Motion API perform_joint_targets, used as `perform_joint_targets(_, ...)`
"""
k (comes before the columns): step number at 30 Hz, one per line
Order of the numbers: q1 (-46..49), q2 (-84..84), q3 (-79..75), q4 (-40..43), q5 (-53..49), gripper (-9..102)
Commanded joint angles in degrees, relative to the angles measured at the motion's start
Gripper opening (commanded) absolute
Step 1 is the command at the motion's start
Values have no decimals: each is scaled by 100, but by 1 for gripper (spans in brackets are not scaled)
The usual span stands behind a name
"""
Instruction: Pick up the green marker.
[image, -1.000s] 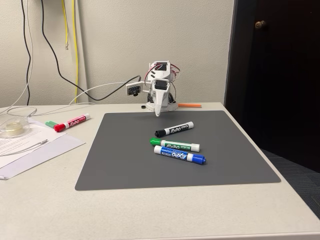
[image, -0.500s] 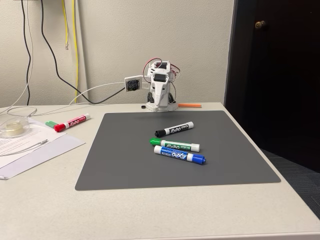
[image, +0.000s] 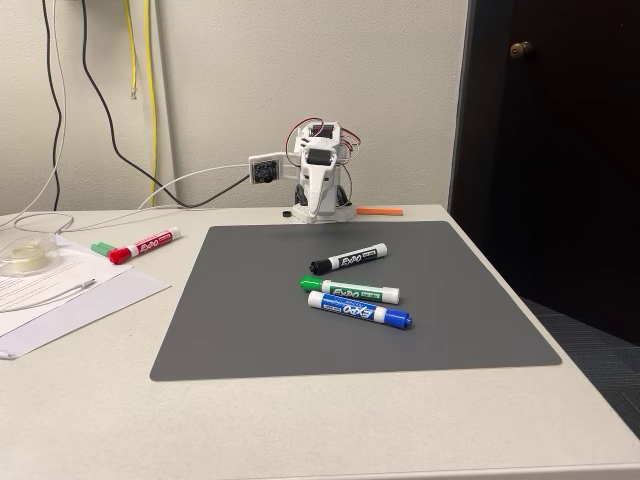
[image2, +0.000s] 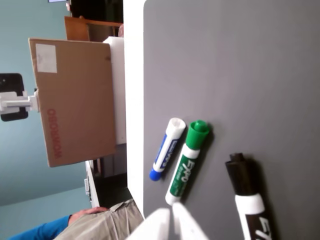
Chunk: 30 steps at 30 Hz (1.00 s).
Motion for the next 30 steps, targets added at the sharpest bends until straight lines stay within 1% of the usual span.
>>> perform_joint_targets(1, -53, 44, -44, 18, -44, 0)
perform_joint_targets(7, -62, 44, -44, -70, -185, 0)
perform_joint_targets(12, -123, 44, -44, -369, -466, 0)
perform_joint_targets(14, 9, 9, -44, -589, -536, 0)
perform_joint_targets(16, 202, -281, -62, -1055, -853, 0)
perform_joint_targets(19, 193, -1020, -290, -1485, -1063, 0)
perform_joint_targets(22, 141, -2171, -914, -1731, -1169, 0)
perform_joint_targets(26, 9, -3894, -2180, -1591, -1415, 0)
perform_joint_targets(30, -62, -5080, -3199, -1389, -1635, 0)
